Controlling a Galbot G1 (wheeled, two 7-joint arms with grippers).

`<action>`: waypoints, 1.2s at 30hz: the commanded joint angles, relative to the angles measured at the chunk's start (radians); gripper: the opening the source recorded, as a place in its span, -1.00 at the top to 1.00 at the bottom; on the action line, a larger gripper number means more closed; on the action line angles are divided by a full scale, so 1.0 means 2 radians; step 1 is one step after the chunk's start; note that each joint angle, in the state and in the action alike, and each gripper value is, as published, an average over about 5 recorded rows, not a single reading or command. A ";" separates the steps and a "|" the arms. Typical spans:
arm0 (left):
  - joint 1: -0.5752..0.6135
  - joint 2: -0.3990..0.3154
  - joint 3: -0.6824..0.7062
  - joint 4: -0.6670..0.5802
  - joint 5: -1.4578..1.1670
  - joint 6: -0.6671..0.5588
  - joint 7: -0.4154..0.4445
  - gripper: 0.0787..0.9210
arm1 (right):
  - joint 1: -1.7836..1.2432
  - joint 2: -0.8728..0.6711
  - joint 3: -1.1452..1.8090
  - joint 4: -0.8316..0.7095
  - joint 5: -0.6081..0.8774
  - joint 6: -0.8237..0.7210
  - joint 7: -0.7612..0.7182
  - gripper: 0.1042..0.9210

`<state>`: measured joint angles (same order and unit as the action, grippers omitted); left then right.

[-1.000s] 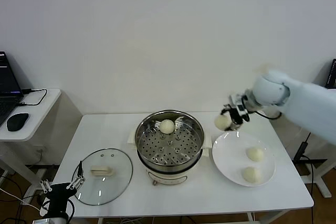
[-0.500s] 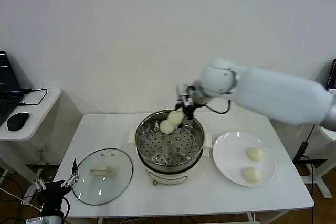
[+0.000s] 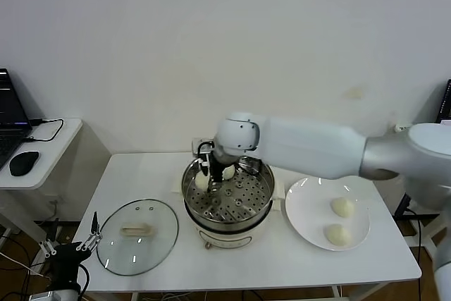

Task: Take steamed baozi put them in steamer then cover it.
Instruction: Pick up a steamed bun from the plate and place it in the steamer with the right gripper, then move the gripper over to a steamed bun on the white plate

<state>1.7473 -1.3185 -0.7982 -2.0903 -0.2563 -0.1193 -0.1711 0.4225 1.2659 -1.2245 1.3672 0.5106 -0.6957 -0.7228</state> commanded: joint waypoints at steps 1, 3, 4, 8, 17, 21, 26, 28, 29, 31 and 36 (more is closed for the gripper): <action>-0.001 -0.001 -0.001 0.001 0.000 -0.001 0.000 -0.77 | -0.030 0.030 0.000 -0.030 -0.006 -0.014 0.015 -0.39; -0.001 -0.001 0.000 0.001 0.000 0.000 0.000 -0.77 | -0.028 0.027 0.001 -0.029 -0.006 -0.014 0.013 -0.44; -0.001 -0.001 0.000 0.001 0.000 0.000 0.000 -0.77 | -0.026 0.025 0.003 -0.026 -0.005 -0.014 0.011 -0.47; -0.004 -0.001 0.001 0.000 0.000 0.001 0.000 -0.77 | 0.004 0.000 0.010 -0.002 -0.004 -0.011 -0.019 -0.69; -0.007 0.003 0.007 -0.004 0.001 0.004 0.001 -0.77 | 0.133 -0.162 0.003 0.087 -0.046 0.071 -0.180 -0.76; -0.007 0.005 0.009 -0.005 0.001 0.004 0.001 -0.77 | 0.161 -0.253 -0.017 0.139 -0.095 0.131 -0.239 -0.76; -0.003 0.007 0.011 -0.003 0.001 0.003 0.001 -0.77 | 0.126 -0.376 -0.008 0.191 -0.156 0.176 -0.258 -0.76; -0.002 0.008 0.011 -0.003 0.002 0.003 0.001 -0.77 | 0.085 -0.411 0.015 0.200 -0.178 0.183 -0.251 -0.76; -0.002 0.008 0.011 -0.003 0.003 0.003 0.001 -0.77 | 0.058 -0.426 0.029 0.203 -0.191 0.187 -0.247 -0.76; -0.002 0.010 0.012 -0.003 0.004 0.004 0.001 -0.77 | 0.001 -0.449 0.065 0.204 -0.218 0.193 -0.239 -0.76; -0.002 0.012 0.010 -0.002 0.007 0.008 0.001 -0.77 | -0.159 -0.490 0.179 0.191 -0.279 0.212 -0.226 -0.76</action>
<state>1.7427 -1.2964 -0.7756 -2.0965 -0.2459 -0.1084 -0.1689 0.4565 0.5608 -1.1090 1.6826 0.1628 -0.3764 -1.1307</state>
